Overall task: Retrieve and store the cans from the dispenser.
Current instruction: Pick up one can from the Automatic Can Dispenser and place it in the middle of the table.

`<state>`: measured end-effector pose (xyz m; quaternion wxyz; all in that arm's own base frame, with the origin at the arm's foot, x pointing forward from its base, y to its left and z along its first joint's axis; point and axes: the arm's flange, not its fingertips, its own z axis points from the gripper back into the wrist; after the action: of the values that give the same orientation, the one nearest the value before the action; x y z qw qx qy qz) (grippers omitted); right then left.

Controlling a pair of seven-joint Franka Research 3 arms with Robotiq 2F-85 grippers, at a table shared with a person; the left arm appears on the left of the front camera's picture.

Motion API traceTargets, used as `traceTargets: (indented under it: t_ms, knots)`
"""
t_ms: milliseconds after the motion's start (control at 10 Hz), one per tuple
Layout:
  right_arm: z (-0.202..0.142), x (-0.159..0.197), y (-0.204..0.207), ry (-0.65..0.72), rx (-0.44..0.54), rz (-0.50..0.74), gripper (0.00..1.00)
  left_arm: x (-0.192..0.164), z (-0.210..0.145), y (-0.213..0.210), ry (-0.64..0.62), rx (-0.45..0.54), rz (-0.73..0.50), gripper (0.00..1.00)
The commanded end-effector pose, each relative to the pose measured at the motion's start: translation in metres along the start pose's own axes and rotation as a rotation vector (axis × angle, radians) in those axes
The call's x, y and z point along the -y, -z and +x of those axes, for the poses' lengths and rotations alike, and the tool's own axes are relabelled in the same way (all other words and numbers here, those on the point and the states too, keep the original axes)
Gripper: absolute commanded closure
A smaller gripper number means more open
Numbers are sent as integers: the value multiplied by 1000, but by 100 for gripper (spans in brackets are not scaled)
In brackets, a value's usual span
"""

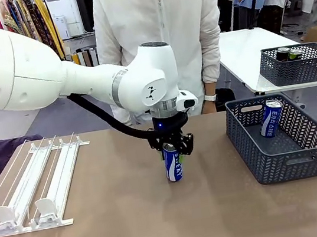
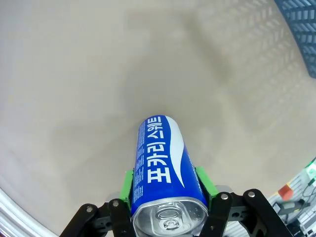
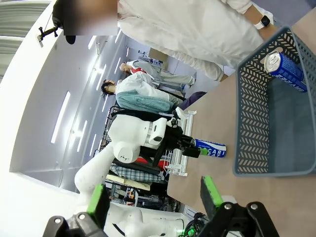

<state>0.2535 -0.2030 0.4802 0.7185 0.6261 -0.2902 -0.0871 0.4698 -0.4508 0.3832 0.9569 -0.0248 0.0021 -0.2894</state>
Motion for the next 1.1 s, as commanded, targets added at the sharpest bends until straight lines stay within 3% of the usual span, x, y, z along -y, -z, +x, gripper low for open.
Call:
traceTargets:
  t_ms: [0,100,200,300,600,900,1000]
  knots:
    - [2,-1,1,-25,13,17,0,-5,2,-6,-20,12,30,100]
    - [2,-1,1,-25,13,17,0,-4,1,-5,-18,14,30,93]
    - [2,-1,1,-25,13,17,0,-4,0,-6,-14,14,29,36]
    - [2,-1,1,-25,13,17,0,-3,-2,-10,-8,26,27,0]
    - [2,-1,1,-25,13,17,0,-6,-19,-48,12,94,-10,0]
    - [2,-1,1,-25,13,17,0,-32,-86,-152,84,214,-131,0]
    - [2,-1,1,-25,13,17,0,-59,-116,-183,161,202,-257,0]
